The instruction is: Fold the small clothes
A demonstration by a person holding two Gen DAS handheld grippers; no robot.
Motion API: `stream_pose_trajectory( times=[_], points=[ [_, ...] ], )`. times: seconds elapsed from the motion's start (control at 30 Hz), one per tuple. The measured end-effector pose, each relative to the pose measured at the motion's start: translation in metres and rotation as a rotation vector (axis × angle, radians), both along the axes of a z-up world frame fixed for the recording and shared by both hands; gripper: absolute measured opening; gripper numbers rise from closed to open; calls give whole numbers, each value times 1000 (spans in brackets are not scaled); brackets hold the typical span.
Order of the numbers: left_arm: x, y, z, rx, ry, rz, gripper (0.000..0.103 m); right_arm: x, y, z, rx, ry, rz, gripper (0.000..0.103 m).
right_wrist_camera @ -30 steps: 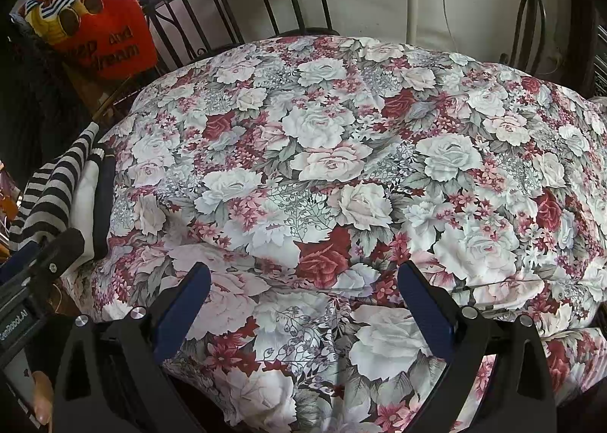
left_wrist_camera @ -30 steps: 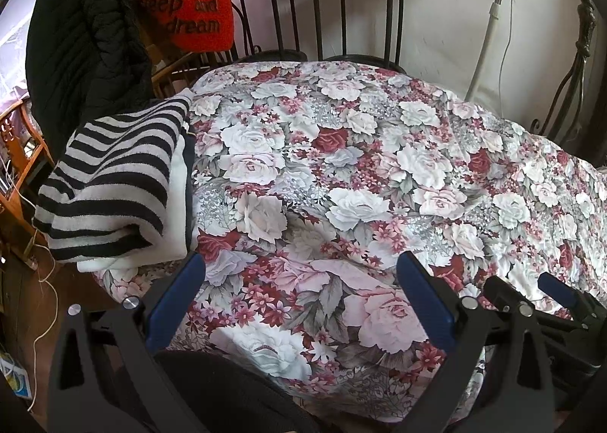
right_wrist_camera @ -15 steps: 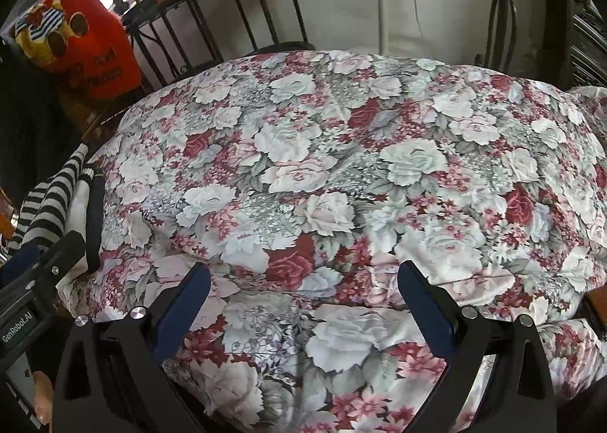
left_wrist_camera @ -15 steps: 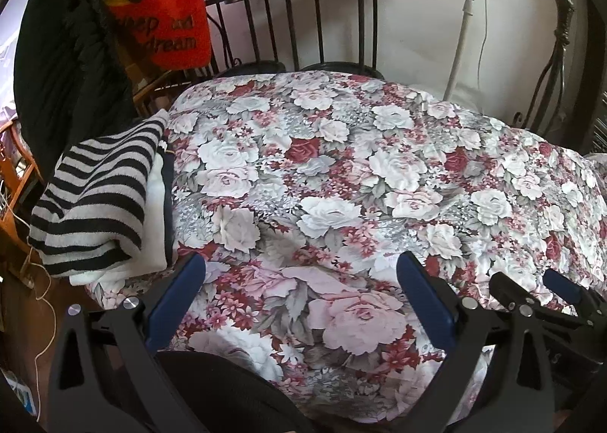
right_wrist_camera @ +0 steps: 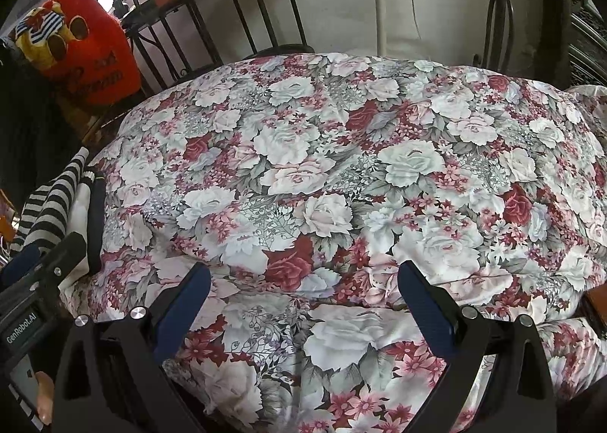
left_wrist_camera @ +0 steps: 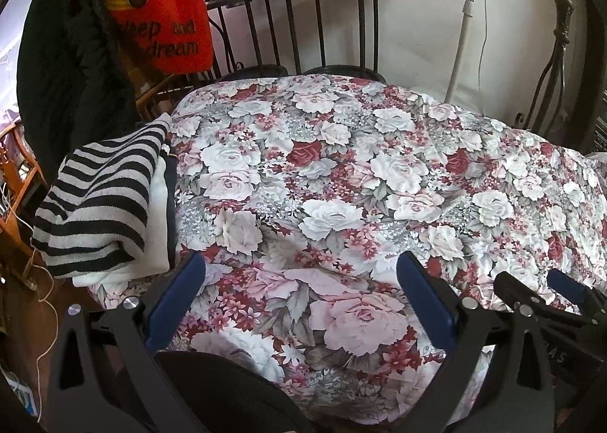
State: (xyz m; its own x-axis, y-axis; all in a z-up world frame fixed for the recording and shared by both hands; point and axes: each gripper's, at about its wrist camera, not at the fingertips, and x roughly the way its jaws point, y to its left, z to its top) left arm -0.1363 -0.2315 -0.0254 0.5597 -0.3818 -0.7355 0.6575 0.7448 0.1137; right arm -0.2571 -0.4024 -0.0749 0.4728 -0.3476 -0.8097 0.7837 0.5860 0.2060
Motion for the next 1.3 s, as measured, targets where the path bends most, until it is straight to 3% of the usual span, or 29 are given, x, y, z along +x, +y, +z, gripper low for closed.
stream_pose_trajectory(
  times=[0.3, 0.8, 1.3],
  points=[
    [15, 8, -12, 17, 18, 23, 98, 13, 5, -8, 8, 19, 24, 99],
    [59, 10, -59, 87, 145, 79, 98, 48, 3, -48, 77, 107, 64, 99],
    [69, 10, -70, 89, 187, 91, 98, 58, 0, -62, 103, 137, 78, 99]
  ],
)
